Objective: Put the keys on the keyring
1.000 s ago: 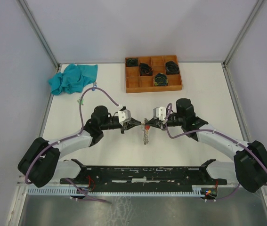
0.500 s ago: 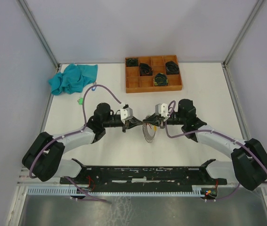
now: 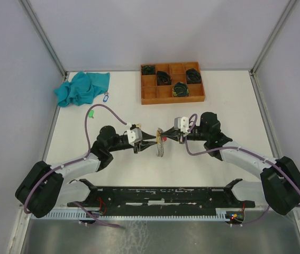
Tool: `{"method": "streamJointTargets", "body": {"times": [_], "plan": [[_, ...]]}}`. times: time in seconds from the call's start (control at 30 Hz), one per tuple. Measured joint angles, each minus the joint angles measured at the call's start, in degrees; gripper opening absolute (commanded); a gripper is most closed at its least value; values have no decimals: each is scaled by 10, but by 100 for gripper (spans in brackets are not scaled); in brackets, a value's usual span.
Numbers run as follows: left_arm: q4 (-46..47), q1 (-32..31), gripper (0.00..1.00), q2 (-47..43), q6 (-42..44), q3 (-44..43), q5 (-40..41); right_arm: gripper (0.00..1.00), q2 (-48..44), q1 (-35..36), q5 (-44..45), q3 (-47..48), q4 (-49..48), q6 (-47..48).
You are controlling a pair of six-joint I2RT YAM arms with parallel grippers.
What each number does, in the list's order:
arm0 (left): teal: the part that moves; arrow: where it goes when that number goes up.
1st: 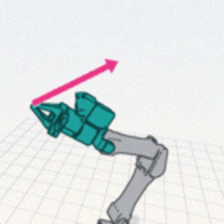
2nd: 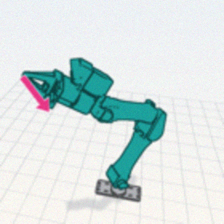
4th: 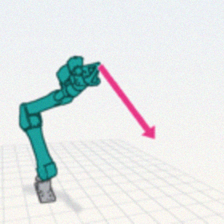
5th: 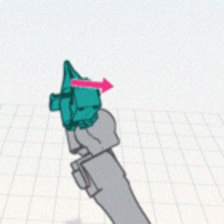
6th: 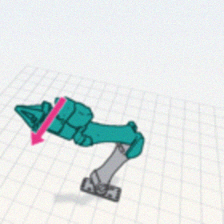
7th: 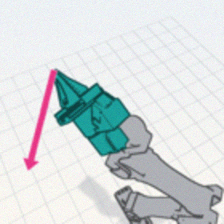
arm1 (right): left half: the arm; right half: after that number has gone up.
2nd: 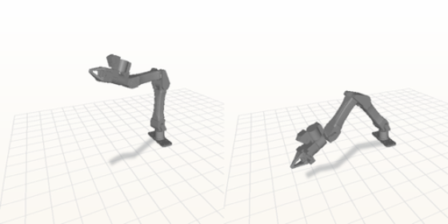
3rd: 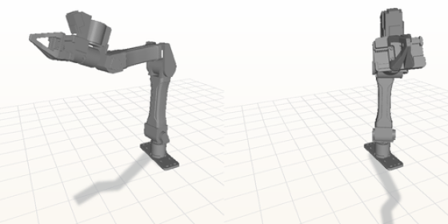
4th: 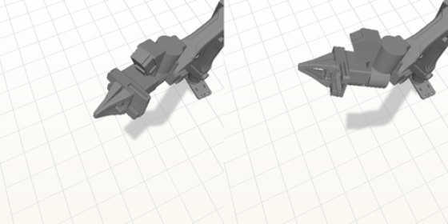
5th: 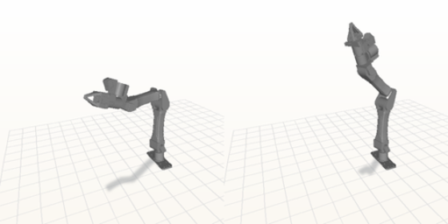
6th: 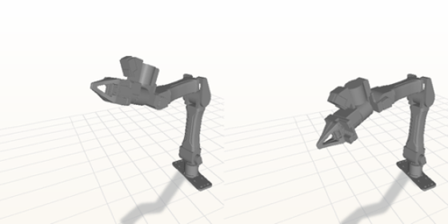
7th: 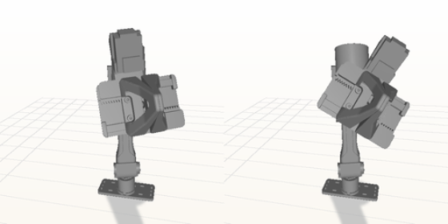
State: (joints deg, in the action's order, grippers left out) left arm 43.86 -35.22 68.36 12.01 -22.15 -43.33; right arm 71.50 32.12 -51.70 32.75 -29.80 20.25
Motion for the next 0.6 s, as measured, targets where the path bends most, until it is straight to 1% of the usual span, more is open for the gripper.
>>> {"method": "streamJointTargets", "body": {"times": [0.33, 0.6], "plan": [[62, -1, 33, -3, -2, 14, 12, 1, 0, 0, 3, 0, -1, -2], [87, -1, 30, 23, -14, 14, 13, 1, 6, 0, -7, 0, -2, -9]]}}
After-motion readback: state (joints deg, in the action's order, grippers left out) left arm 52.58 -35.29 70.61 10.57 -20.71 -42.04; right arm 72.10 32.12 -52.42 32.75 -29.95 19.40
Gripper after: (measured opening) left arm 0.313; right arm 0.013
